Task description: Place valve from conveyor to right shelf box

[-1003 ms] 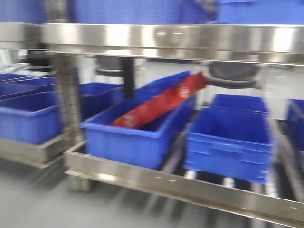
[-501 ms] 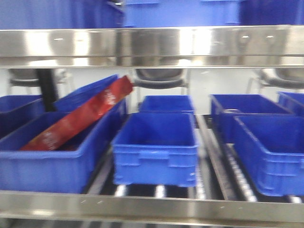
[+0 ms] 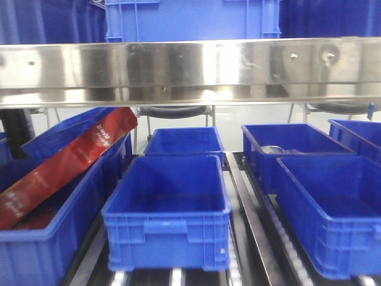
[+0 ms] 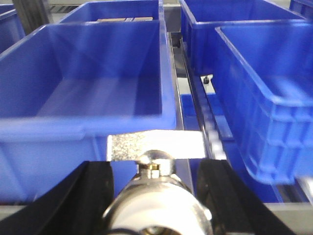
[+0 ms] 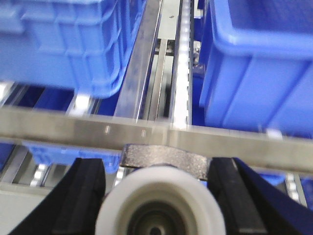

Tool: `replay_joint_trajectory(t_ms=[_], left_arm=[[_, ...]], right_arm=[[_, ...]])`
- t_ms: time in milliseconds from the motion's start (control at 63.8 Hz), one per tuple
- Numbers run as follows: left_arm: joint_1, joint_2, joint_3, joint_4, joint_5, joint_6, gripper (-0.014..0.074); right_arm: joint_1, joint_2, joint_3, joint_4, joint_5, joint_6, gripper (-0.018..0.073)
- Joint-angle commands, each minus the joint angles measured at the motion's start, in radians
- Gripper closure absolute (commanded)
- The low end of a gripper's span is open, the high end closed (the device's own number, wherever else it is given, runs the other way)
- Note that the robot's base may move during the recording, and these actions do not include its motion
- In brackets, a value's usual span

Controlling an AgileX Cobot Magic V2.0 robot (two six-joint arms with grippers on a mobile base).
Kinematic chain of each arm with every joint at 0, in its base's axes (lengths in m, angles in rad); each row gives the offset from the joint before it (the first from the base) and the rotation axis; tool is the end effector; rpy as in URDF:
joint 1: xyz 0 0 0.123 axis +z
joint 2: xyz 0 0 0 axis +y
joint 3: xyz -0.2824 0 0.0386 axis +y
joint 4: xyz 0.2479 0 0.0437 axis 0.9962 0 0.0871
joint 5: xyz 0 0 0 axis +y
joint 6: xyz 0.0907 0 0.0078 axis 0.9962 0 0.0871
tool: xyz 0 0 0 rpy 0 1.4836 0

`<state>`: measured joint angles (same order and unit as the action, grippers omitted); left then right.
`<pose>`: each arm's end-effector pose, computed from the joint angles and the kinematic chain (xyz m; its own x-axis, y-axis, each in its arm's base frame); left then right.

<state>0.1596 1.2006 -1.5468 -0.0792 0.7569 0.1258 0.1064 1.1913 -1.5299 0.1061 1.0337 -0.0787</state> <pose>0.2361 0.0330 0.4966 -0.3190 0.0175 -0.9476 -0.0863 0.9951 0.0475 0.2229 0.0321 0.4715 -0.5614 -0.0843 -0.8233 -0.1938 0.9805 0.0318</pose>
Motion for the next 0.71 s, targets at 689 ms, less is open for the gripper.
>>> replay_joint_trajectory(t_ms=[689], left_arm=[[-0.004,-0.01,-0.012,-0.007,-0.049,-0.006,0.0708]], right_arm=[[-0.002,-0.015,-0.017,-0.001,-0.063,-0.002,0.0713]])
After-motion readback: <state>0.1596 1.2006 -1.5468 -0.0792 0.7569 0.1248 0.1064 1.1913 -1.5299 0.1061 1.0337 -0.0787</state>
